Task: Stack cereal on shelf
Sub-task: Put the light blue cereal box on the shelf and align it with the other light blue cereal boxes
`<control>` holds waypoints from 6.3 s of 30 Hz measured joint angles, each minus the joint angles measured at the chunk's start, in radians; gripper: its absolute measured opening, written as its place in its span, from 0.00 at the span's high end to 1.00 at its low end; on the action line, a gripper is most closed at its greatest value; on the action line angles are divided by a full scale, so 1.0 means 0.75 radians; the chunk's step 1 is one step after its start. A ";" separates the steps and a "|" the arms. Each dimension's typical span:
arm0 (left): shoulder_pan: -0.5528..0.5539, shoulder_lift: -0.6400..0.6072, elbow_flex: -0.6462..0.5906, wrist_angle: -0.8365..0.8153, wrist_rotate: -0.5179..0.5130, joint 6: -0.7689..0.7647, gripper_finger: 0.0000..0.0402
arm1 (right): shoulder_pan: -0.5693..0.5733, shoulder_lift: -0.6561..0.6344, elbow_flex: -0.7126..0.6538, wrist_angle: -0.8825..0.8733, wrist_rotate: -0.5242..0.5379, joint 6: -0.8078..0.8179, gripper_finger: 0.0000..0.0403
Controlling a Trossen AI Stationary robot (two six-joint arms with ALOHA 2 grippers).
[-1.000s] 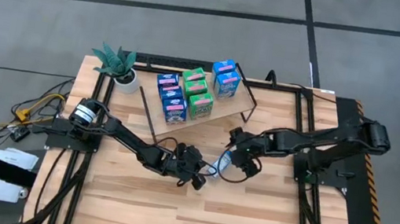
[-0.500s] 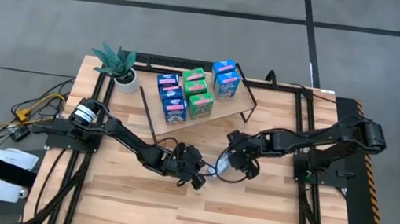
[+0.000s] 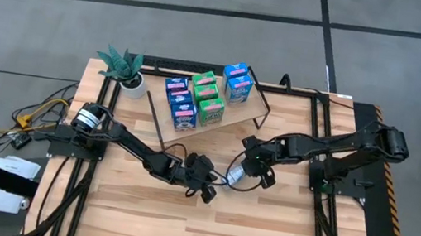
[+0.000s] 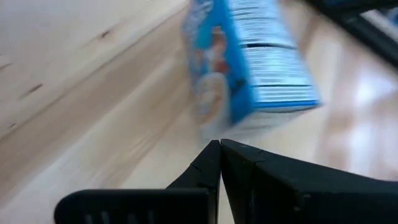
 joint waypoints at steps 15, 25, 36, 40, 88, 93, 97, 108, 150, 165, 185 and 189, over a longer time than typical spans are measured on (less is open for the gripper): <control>0.016 -0.319 0.002 -0.221 0.150 0.316 0.59 | 0.025 -0.061 0.138 -0.138 0.143 0.014 0.62; 0.023 -0.298 0.226 -0.500 0.084 0.520 0.20 | 0.073 -0.060 0.169 -0.152 0.201 0.085 0.62; 0.035 -0.264 0.262 -0.544 0.032 0.501 0.16 | 0.080 -0.060 0.168 -0.123 0.268 0.128 0.62; 0.037 -0.234 0.260 -0.547 0.026 0.501 0.16 | 0.080 -0.060 0.168 -0.070 0.270 0.154 0.62; -0.088 -0.227 0.263 -0.302 -0.289 0.483 0.58 | 0.124 -0.571 0.244 -0.182 0.119 0.763 0.29; -0.102 -0.237 0.263 0.027 -0.182 0.719 0.58 | 0.193 -0.818 0.197 -0.088 0.119 0.954 0.28; -0.055 -0.281 0.262 0.228 0.051 0.900 0.58 | 0.236 -0.900 0.183 0.069 0.120 1.019 0.28; 0.028 -0.453 0.263 0.302 0.227 0.965 0.58 | 0.462 -0.980 0.182 0.329 0.367 0.796 0.29; 0.103 -0.552 0.262 0.196 0.429 0.928 0.58 | 0.395 -0.700 0.352 0.271 0.394 0.710 0.02; 0.090 -0.551 0.262 0.150 0.429 0.904 0.58 | 0.399 -0.674 0.403 0.253 0.329 0.707 0.21; 0.090 -0.550 0.262 0.168 0.404 0.951 0.58 | 0.399 -0.699 0.403 0.164 0.402 0.675 0.13; 0.089 -0.550 0.262 0.167 0.404 0.950 0.58 | 0.399 -0.699 0.403 0.168 0.409 0.672 0.03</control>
